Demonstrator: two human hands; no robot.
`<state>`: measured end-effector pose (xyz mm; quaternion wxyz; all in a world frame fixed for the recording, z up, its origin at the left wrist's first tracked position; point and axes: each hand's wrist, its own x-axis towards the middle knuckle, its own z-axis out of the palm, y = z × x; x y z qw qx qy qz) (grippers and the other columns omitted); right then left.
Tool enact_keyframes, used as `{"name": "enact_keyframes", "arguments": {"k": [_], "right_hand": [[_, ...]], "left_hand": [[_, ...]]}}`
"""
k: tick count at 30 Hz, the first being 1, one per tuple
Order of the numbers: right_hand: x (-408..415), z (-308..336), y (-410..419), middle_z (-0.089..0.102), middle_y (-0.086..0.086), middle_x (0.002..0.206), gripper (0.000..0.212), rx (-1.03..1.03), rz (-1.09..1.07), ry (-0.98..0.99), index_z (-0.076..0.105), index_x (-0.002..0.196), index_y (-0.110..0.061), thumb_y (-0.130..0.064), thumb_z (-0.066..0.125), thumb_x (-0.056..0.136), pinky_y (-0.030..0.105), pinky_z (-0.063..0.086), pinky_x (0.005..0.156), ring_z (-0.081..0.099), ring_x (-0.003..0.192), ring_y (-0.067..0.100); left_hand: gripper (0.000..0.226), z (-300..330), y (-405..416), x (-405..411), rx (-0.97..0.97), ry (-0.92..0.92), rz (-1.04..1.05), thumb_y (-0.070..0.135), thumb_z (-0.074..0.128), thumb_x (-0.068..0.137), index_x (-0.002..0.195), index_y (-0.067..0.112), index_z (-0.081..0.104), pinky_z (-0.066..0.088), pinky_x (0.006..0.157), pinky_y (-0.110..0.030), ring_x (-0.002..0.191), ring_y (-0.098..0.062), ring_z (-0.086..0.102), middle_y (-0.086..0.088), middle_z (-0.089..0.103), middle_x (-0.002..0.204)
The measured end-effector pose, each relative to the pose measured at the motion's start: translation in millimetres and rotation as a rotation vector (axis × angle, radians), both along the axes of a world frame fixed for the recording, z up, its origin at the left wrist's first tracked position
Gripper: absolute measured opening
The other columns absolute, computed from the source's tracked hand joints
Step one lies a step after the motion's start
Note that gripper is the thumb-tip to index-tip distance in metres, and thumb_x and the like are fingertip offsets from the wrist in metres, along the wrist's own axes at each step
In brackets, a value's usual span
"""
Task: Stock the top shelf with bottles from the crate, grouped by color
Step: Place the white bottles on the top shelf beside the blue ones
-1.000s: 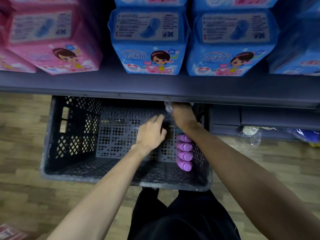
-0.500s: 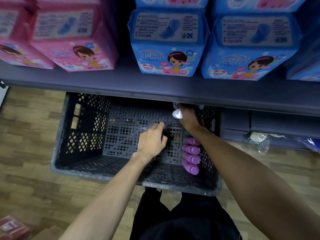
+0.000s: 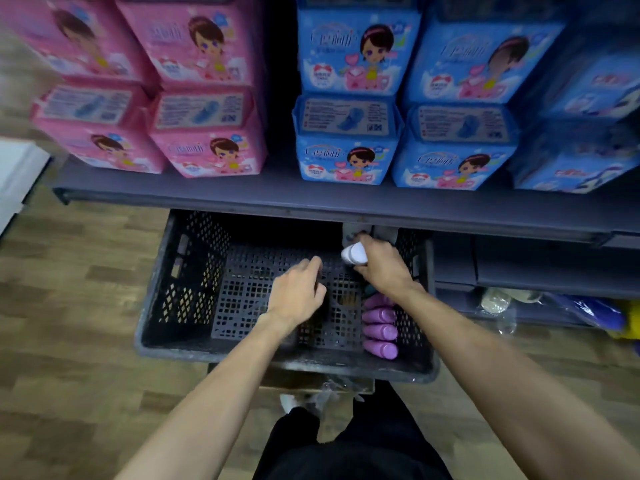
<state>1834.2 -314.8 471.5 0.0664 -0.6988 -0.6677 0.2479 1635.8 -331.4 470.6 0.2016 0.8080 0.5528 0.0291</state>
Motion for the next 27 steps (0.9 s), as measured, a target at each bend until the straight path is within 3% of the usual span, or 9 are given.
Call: {"name": "enact_keyframes", "arguments": {"k": [9,18,22,27], "right_hand": [[-8,67,-27,0.068,0.015,0.101,0.044,0.112,-0.049,-0.057,0.044,0.109,-0.011,-0.025,0.073,0.08,0.038,0.046,0.069,0.063,0.094,0.039],[-28,157,-40,0.065,0.008,0.096,0.054,0.326,-0.013,-0.071,0.034,0.109,-0.019,-0.038,0.074,0.08,0.038,0.044,0.064,0.062,0.089,0.035],[-40,205,-39,0.057,-0.002,0.083,0.053,0.446,-0.02,0.013,0.036,0.106,-0.019,-0.039,0.076,0.077,0.039,0.047,0.062,0.06,0.08,0.031],[-50,266,-36,0.064,-0.001,0.091,0.054,0.599,-0.049,0.157,0.044,0.11,-0.02,-0.038,0.08,0.074,0.039,0.05,0.067,0.06,0.08,0.023]], "left_hand": [[0.027,49,4,-13,0.141,-0.077,-0.092,0.028,0.051,0.088,0.113,0.019,0.048,0.048,0.059,-0.035,0.083,-0.021,0.058,0.001,0.057,0.095],[0.03,109,12,-14,0.301,-0.154,-0.198,0.028,0.052,0.085,0.113,0.018,0.049,0.05,0.067,-0.039,0.093,-0.024,0.06,0.0,0.059,0.098],[0.025,154,24,-18,0.414,-0.205,-0.207,0.027,0.052,0.084,0.107,0.017,0.045,0.048,0.065,-0.039,0.089,-0.025,0.058,0.0,0.057,0.095],[0.019,208,33,-31,0.56,-0.269,-0.229,0.028,0.054,0.085,0.095,0.018,0.041,0.044,0.058,-0.039,0.08,-0.023,0.056,0.003,0.052,0.083]]}}
